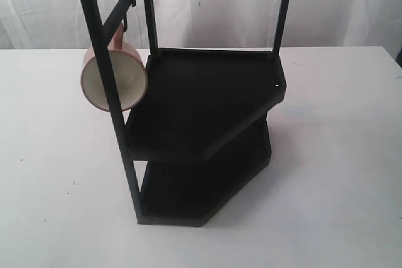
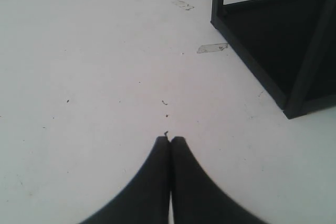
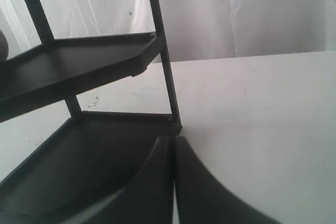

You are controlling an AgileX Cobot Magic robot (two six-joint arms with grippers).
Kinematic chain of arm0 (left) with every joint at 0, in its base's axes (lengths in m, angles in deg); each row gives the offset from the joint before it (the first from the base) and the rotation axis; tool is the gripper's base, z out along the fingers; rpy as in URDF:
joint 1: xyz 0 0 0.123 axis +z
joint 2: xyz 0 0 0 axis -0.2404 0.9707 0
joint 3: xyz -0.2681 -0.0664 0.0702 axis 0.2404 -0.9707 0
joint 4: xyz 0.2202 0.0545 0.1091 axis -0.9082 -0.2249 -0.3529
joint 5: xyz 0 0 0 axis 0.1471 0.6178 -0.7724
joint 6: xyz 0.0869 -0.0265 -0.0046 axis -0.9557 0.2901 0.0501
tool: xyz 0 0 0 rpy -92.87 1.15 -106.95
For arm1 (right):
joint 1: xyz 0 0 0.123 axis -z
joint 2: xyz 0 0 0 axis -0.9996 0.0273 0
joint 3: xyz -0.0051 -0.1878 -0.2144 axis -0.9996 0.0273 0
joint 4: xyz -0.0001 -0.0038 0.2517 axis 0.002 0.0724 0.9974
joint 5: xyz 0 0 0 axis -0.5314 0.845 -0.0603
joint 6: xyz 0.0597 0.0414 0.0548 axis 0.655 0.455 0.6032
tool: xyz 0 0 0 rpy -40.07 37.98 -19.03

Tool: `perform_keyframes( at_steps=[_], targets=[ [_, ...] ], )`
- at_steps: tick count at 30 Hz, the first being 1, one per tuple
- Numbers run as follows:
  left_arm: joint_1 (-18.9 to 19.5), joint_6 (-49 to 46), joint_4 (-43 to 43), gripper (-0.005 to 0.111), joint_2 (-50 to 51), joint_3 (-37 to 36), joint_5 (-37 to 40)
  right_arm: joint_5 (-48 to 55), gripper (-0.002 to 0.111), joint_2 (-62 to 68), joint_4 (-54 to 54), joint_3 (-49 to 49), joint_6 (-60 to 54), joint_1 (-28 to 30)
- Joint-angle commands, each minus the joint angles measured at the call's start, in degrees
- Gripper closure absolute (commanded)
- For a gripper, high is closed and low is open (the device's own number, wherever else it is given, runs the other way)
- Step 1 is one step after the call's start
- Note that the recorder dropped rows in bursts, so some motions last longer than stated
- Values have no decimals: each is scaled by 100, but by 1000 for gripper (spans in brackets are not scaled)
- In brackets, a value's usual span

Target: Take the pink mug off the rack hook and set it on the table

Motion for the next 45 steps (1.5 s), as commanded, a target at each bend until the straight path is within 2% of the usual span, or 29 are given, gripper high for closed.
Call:
perform_keyframes(
  at_steps=[1,30,32,37,43,45],
  targets=[
    [-6,34,-11,107,-28,-18,20,365,108,-83,-81,55,-63,38],
    [-6,79,-12,107,-28,-18,-23,425,108,-83,-81,55,-63,38],
    [-6,256,136,107,-28,-18,-275,425,108,-83,-81,55,-63,38],
    [-6,1660,1271,107,-28,-18,-1825,425,108,-83,-81,55,-63,38],
    [-6,2847,1305,107,-28,-18,-3312,413,108,-83,-81,55,-63,38],
    [-6,3682,1205,107,-28,-18,-3658,413,108,-83,-81,55,-63,38]
  ],
)
